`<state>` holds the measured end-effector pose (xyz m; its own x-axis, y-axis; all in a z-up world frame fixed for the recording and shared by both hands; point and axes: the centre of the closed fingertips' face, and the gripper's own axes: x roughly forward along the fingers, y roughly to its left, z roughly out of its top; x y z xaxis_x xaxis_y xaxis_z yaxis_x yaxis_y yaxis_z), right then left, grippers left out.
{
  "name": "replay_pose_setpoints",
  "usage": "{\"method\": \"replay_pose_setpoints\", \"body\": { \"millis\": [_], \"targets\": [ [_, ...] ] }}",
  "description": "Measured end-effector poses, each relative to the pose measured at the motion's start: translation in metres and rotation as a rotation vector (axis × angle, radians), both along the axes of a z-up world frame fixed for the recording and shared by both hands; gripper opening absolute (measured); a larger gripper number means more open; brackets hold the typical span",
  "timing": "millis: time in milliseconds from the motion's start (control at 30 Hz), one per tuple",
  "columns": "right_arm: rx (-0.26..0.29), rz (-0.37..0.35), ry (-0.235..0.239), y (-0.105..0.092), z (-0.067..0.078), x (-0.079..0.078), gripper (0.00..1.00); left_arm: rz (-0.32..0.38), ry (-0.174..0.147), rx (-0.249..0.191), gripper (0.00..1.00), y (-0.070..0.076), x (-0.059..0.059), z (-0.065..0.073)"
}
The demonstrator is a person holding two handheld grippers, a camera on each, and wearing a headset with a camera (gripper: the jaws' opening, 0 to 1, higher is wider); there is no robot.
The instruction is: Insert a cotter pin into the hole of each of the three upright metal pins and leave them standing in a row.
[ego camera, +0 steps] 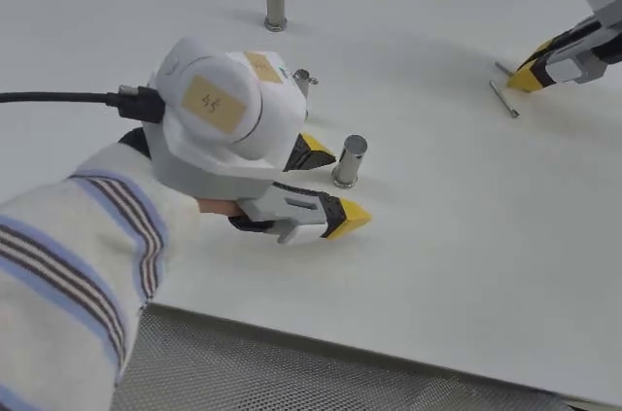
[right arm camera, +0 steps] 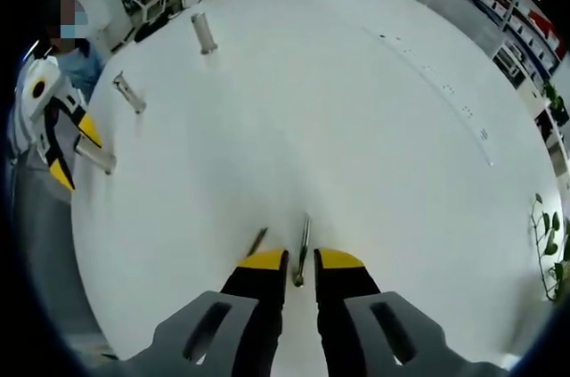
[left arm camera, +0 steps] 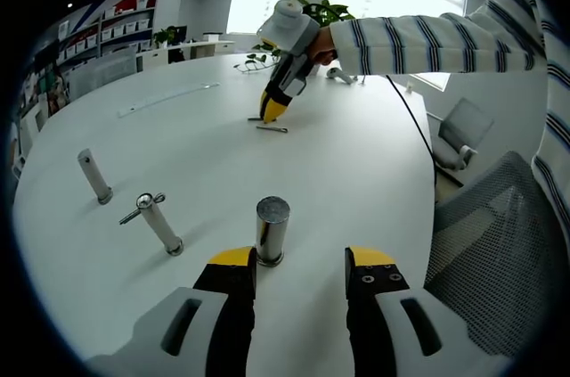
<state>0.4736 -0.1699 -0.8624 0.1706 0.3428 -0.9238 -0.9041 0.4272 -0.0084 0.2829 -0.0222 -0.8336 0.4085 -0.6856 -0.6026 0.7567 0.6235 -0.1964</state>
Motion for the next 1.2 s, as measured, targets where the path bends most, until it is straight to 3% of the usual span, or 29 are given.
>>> {"method": "replay_pose_setpoints", "body": {
  "millis": [267,433,600,1200],
  "targets": [
    [-0.017,-0.007,0.000,-0.004,-0.002,0.008,0.08,0.004,-0.001,0.005,0.38,0.003,0.001,-0.002],
    [-0.058,0.010,-0.005,-0.003,-0.004,0.013,0.05,0.002,0.000,0.019,0.39,0.004,0.000,-0.004],
    [-0.090,0.034,-0.017,-0.004,-0.004,0.013,0.04,0.007,-0.001,0.022,0.38,0.005,0.000,-0.005],
    [-0.119,0.073,-0.055,-0.006,-0.003,0.010,0.03,0.010,0.000,0.035,0.38,0.008,-0.004,-0.003]
  ]
}}
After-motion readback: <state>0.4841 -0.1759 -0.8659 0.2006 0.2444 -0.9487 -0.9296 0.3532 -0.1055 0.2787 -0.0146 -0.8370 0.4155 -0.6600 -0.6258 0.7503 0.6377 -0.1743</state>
